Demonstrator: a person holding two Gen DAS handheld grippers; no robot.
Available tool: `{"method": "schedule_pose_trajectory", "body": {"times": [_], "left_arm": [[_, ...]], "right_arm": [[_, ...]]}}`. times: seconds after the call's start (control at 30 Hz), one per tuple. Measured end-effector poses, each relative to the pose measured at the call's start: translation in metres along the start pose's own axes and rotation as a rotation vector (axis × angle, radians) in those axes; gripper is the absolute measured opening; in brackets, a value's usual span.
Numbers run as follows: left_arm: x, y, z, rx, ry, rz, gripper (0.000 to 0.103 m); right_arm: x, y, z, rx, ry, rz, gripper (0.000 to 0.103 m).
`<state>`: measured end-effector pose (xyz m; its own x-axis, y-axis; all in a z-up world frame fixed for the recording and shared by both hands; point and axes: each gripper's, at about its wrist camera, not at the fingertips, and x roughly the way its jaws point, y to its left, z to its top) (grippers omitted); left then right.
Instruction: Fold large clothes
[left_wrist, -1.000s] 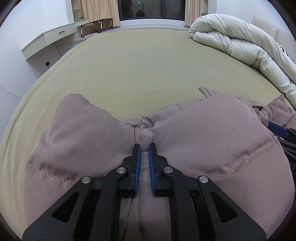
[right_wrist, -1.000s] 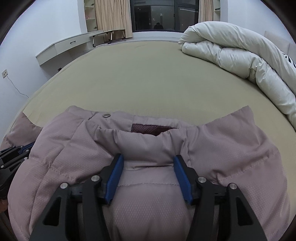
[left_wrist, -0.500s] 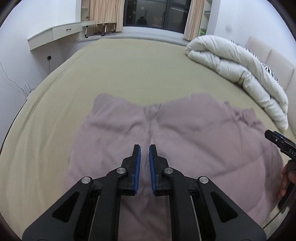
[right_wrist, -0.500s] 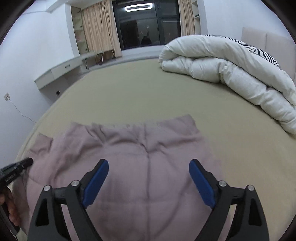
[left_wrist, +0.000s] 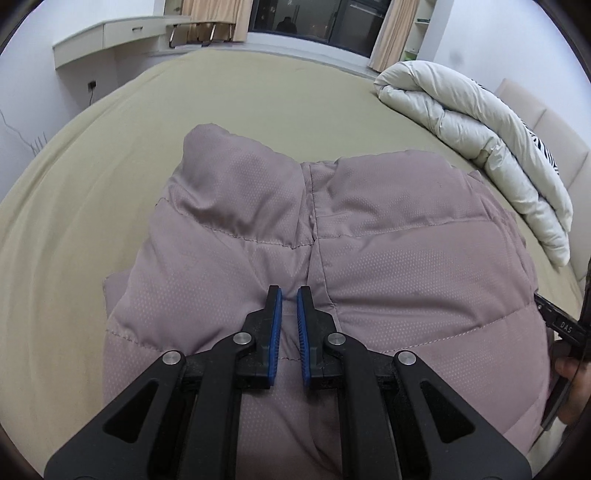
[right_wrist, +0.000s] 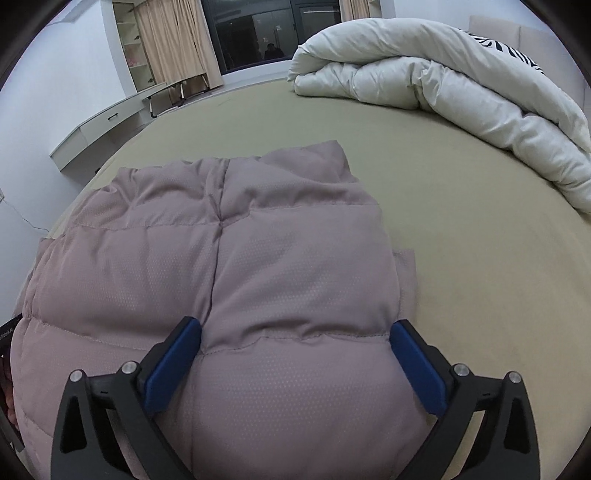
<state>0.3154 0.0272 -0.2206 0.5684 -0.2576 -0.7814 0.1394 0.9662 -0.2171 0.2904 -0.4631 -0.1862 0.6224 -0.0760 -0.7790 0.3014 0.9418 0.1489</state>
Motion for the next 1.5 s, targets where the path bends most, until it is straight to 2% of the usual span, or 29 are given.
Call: {"method": "schedule_pose_trajectory", "body": {"times": [0.03,0.07,0.17,0.23,0.33,0.43,0.5,0.57,0.6,0.67,0.77,0.8,0.83,0.87,0.9,0.97,1.0,1.03,1.2,1.27,1.4,1.43,1.5], "left_arm": [[-0.008,0.002,0.002,-0.017,0.009,-0.005,0.009],[-0.019,0.002,0.001,-0.023,0.005,-0.006,0.009],[-0.059,-0.003,-0.008,-0.022,-0.074,-0.007,0.009],[-0.073,-0.005,-0.020,-0.027,-0.096,0.009,0.009],[-0.068,-0.011,-0.040,-0.010,-0.057,0.043,0.010],[-0.064,-0.011,-0.058,0.023,-0.075,0.053,0.010],[-0.061,-0.014,-0.058,0.025,-0.072,0.034,0.010],[-0.061,-0.006,-0.055,0.002,-0.051,-0.002,0.010],[-0.061,-0.002,-0.052,-0.013,-0.043,-0.017,0.011],[-0.063,0.002,-0.048,-0.043,-0.043,-0.041,0.011],[-0.069,0.002,-0.048,-0.068,-0.063,-0.071,0.027],[-0.070,0.000,-0.048,-0.069,-0.064,-0.084,0.042],[-0.072,-0.004,-0.050,-0.061,-0.065,-0.108,0.062],[-0.074,-0.008,-0.051,-0.041,-0.070,-0.119,0.069],[-0.077,-0.013,-0.052,-0.016,-0.076,-0.099,0.071],[-0.077,-0.017,-0.051,0.008,-0.074,-0.068,0.071],[-0.078,-0.015,-0.051,0.006,-0.075,-0.067,0.071],[-0.079,-0.013,-0.051,-0.003,-0.080,-0.063,0.071],[-0.058,-0.014,-0.047,0.022,-0.060,-0.022,0.071],[-0.044,-0.018,-0.045,0.041,-0.056,-0.004,0.072],[-0.037,-0.015,-0.036,0.021,-0.017,0.010,0.072],[-0.044,-0.016,-0.036,0.014,-0.019,0.009,0.072],[-0.071,-0.024,-0.041,0.051,-0.082,0.001,0.072]], "right_arm": [[-0.008,0.002,0.004,0.013,0.012,-0.013,0.101],[-0.021,0.004,0.006,0.035,0.001,-0.014,0.093],[-0.066,0.019,0.006,0.104,-0.094,0.040,0.093],[-0.081,0.044,0.007,0.048,-0.119,0.053,0.093],[-0.092,0.085,0.007,-0.056,-0.124,0.039,0.092],[-0.105,0.117,0.000,-0.198,-0.214,-0.144,0.091],[-0.108,0.125,-0.006,-0.276,-0.284,-0.289,0.096],[-0.106,0.116,-0.006,-0.279,-0.280,-0.332,0.097],[-0.107,0.109,-0.002,-0.253,-0.268,-0.288,0.097],[-0.113,0.107,-0.002,-0.210,-0.243,-0.081,0.097],[-0.106,0.136,-0.005,-0.289,-0.165,0.069,0.095],[-0.100,0.143,-0.005,-0.283,-0.142,0.110,0.093],[-0.092,0.151,-0.004,-0.278,-0.114,0.136,0.091],[-0.082,0.158,-0.004,-0.282,-0.092,0.139,0.089],[-0.071,0.164,-0.005,-0.292,-0.069,0.134,0.089],[-0.040,0.169,-0.009,-0.301,0.013,0.120,0.093],[-0.032,0.169,-0.012,-0.309,0.001,0.103,0.101],[-0.026,0.168,-0.014,-0.315,-0.008,0.088,0.103],[-0.005,0.160,-0.023,-0.326,-0.026,0.115,0.103],[0.004,0.162,-0.024,-0.347,-0.036,0.093,0.103],[0.005,0.169,-0.018,-0.357,0.007,0.067,0.103],[-0.002,0.169,-0.015,-0.348,0.020,0.066,0.102],[-0.033,0.160,-0.012,-0.303,-0.003,0.087,0.084]]}}
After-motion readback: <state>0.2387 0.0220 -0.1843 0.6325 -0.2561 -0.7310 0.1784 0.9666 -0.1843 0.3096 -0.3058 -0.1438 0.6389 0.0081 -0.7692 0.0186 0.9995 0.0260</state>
